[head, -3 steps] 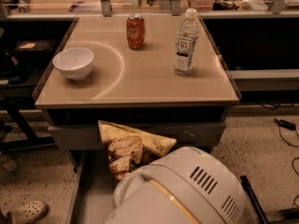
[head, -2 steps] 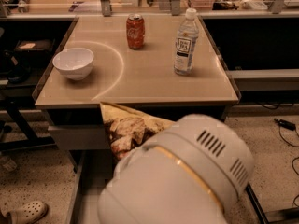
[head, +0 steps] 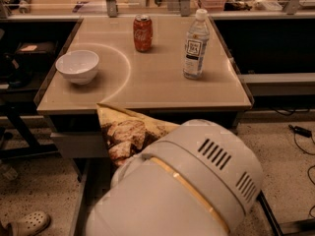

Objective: Pick brown chip bag from middle drawer and place on counter

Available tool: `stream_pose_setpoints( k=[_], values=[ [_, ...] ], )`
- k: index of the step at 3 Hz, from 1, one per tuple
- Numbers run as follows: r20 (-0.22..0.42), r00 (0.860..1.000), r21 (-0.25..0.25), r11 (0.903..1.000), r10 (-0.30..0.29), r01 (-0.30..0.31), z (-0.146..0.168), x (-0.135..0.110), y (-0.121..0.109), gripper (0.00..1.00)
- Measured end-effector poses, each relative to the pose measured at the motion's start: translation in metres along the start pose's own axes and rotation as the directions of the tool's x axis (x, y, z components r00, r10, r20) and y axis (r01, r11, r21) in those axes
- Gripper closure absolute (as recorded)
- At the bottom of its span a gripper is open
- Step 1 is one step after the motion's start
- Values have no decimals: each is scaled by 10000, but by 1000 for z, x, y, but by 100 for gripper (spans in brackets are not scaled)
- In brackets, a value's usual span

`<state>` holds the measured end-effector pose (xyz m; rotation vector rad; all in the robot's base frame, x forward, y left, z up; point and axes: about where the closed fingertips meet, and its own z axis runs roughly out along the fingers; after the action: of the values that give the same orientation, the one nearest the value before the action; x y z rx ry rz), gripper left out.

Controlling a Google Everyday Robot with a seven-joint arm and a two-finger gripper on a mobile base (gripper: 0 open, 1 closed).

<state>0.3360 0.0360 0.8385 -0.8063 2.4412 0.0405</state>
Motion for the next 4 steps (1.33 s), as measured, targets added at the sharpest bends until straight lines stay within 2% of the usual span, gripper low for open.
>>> stream_pose_setpoints(
  k=[1, 2, 3, 4],
  values=[
    [144, 9999, 44, 10000, 55, -55, 5, -24, -17, 100],
    [420, 9991, 126, 9999, 111, -116, 5, -80, -48, 100],
    [416, 9991, 126, 9999, 110, -115, 5, -80, -48, 100],
    [480, 9987, 177, 9997, 151, -160, 8, -99, -62, 100]
  ],
)
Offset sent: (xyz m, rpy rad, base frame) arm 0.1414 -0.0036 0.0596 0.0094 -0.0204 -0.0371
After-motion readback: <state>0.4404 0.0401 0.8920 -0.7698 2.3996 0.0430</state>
